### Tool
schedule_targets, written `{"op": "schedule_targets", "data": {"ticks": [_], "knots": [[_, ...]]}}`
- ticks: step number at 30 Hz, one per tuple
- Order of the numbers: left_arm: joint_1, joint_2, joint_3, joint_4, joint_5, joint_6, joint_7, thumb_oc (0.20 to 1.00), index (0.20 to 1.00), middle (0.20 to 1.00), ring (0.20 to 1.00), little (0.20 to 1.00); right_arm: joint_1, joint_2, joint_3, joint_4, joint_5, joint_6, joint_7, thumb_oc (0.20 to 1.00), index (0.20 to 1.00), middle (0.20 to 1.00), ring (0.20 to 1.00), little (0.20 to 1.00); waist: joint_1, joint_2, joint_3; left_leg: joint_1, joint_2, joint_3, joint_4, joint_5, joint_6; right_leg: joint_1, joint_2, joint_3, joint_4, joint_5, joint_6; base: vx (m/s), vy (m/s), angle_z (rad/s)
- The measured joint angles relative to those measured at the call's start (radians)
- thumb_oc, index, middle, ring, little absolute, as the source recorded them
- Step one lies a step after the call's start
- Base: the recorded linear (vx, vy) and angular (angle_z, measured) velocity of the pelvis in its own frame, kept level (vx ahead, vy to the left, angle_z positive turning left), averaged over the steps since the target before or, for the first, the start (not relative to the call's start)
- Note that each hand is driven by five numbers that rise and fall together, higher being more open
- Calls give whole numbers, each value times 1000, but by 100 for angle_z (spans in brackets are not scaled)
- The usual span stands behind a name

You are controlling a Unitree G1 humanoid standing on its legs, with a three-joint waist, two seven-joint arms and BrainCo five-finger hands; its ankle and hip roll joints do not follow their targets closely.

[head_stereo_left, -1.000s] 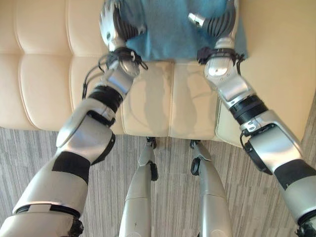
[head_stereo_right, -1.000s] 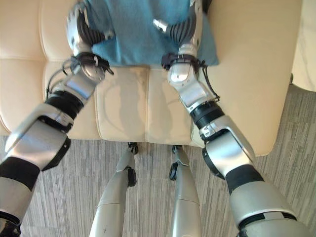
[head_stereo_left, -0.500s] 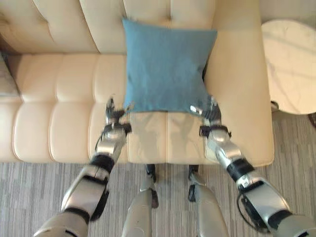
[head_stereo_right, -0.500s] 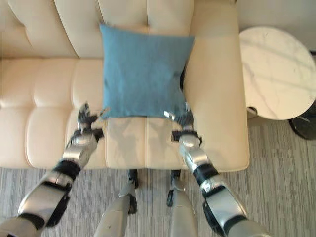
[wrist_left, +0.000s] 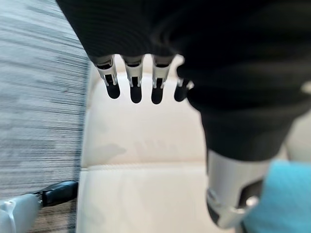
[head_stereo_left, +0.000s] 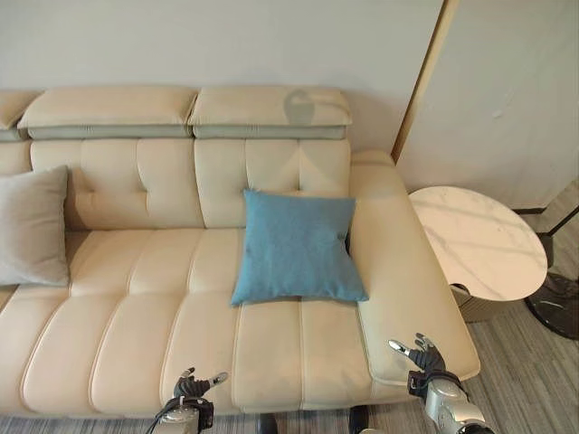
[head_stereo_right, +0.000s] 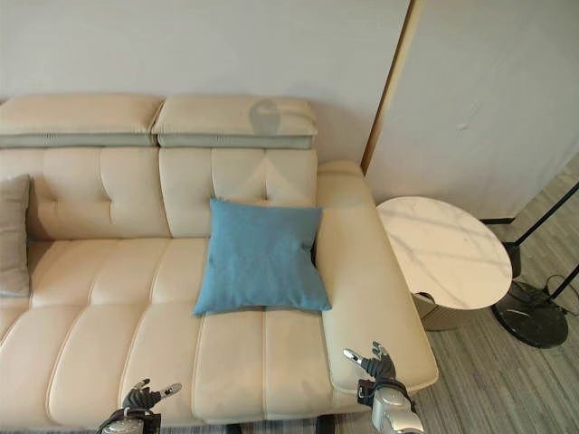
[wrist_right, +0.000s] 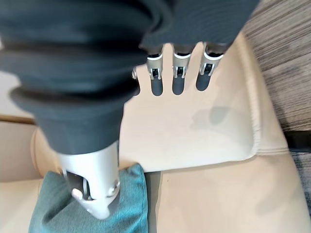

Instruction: Pick up all the scattered cushions and arrange them neatly on the sofa.

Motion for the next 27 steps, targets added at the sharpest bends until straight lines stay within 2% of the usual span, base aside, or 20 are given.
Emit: {"op": "schedule_targets", "data": {"ticks": [5,9,10,11,12,13,14,15,16,17,19,20,22,23,24,25,26,27], "knots": [[15,-1,0,3,7,-1,-10,1000,1000,1000,1000,1000,18,17,-24,46,-27,8,10,1000,1000,1000,1000,1000,-6,-6,-1,17,0,67,0,-4,8,-8,-16,-13,0,-6,21,-162,50,-32],[16,1,4,2,16,0,-21,1000,1000,1000,1000,1000,50,20,-25,118,-26,18,17,1000,1000,1000,1000,1000,-8,-1,21,36,12,75,0,1,25,-5,-11,-14,33,-13,23,-91,-10,-12],[19,-3,1,-10,34,3,-24,1000,1000,1000,1000,1000,37,18,-36,150,-26,13,25,1000,1000,1000,1000,1000,-7,41,45,33,54,97,0,18,50,-40,6,-26,156,-69,24,-225,-136,-13],[25,-3,-4,-39,34,3,-27,1000,1000,1000,1000,1000,36,16,-47,172,-26,16,31,1000,1000,1000,1000,1000,-3,61,46,32,95,97,1,23,48,-78,30,-39,325,-131,25,-172,-118,-6],[49,14,-15,-85,34,1,-35,1000,1000,1000,1000,1000,43,15,-62,173,-25,18,32,1000,1000,1000,1000,1000,2,81,56,35,123,95,10,37,39,-96,56,-32,535,-219,18,-227,-197,2],[58,21,-12,-88,34,-1,-39,1000,1000,1000,1000,1000,46,13,-63,168,-25,17,32,1000,1000,1000,1000,1000,2,73,51,31,126,93,13,43,30,-92,58,-30,598,-255,15,-79,-95,1],[63,26,0,-76,33,0,-41,1000,1000,1000,1000,1000,47,10,-68,162,-25,15,30,1000,1000,1000,1000,1000,4,59,47,40,125,88,10,45,21,-51,64,-31,567,-273,16,-270,-243,-21],[78,27,15,-71,32,5,-41,1000,1000,1000,1000,1000,42,8,-76,151,-25,13,31,1000,1000,1000,1000,1000,23,41,51,48,116,98,11,42,5,23,74,-31,424,-324,-3,-199,-154,-34],[79,17,16,-60,32,12,-42,1000,1000,1000,1000,1000,41,2,-90,154,-25,12,30,1000,1000,1000,1000,1000,23,32,48,49,113,94,14,44,-3,62,97,-29,332,-307,-78,-337,-259,-36],[80,-10,17,-42,28,12,-45,1000,1000,1000,1000,1000,35,-15,-98,151,-23,13,29,1000,1000,1000,1000,1000,29,77,55,32,143,82,32,58,-15,86,137,-24,259,-261,-88,-255,-209,-41],[87,-57,44,-11,15,14,-44,1000,1000,1000,1000,1000,40,-45,-94,147,-12,14,29,1000,1000,1000,1000,1000,38,123,61,-2,181,59,58,86,-53,97,193,-13,188,-213,-124,-430,-319,-19],[82,-68,55,4,-16,14,-43,1000,1000,1000,1000,1000,55,-43,-94,149,0,17,30,1000,1000,1000,1000,1000,41,126,64,-25,197,27,80,118,-59,99,211,-13,163,-197,-146,-612,-359,15],[81,-70,54,6,-19,13,-44,1000,1000,1000,1000,1000,60,-42,-94,150,14,15,30,1000,1000,1000,1000,1000,36,117,80,-82,212,-32,104,212,-107,92,231,-42,146,-170,-178,-513,-248,38],[76,-74,62,-26,-61,12,-45,1000,1000,1000,1000,1000,55,-42,-90,152,14,15,28,1000,1000,1000,1000,1000,35,86,116,-98,217,-57,97,289,-174,84,226,-64,143,-157,-200,-364,-145,25],[89,-82,60,-31,-87,14,-50,1000,1000,1000,1000,1000,47,-44,-81,153,14,16,28,1000,1000,1000,1000,1000,45,69,126,-81,192,-83,79,264,-201,82,229,-60,122,-142,-217,-296,-124,-5],[79,-80,60,-4,-105,18,-53,1000,1000,1000,1000,1000,27,-51,-46,153,13,16,29,1000,1000,1000,1000,1000,39,43,140,-64,132,-126,109,197,-207,72,216,-59,95,-108,-251,-232,-101,-19],[61,-77,97,13,-127,18,-54,1000,1000,1000,1000,1000,8,-46,-23,150,13,16,30,1000,1000,1000,1000,1000,34,22,149,-51,91,-111,172,93,-155,77,212,-59,51,-72,-260,-122,-45,10],[39,-79,120,22,-133,19,-60,1000,1000,1000,1000,1000,6,-33,-22,151,13,18,30,1000,1000,1000,1000,1000,27,19,158,24,88,-56,182,-8,-98,79,223,-56,2,-56,-250,-95,-17,22]]}}
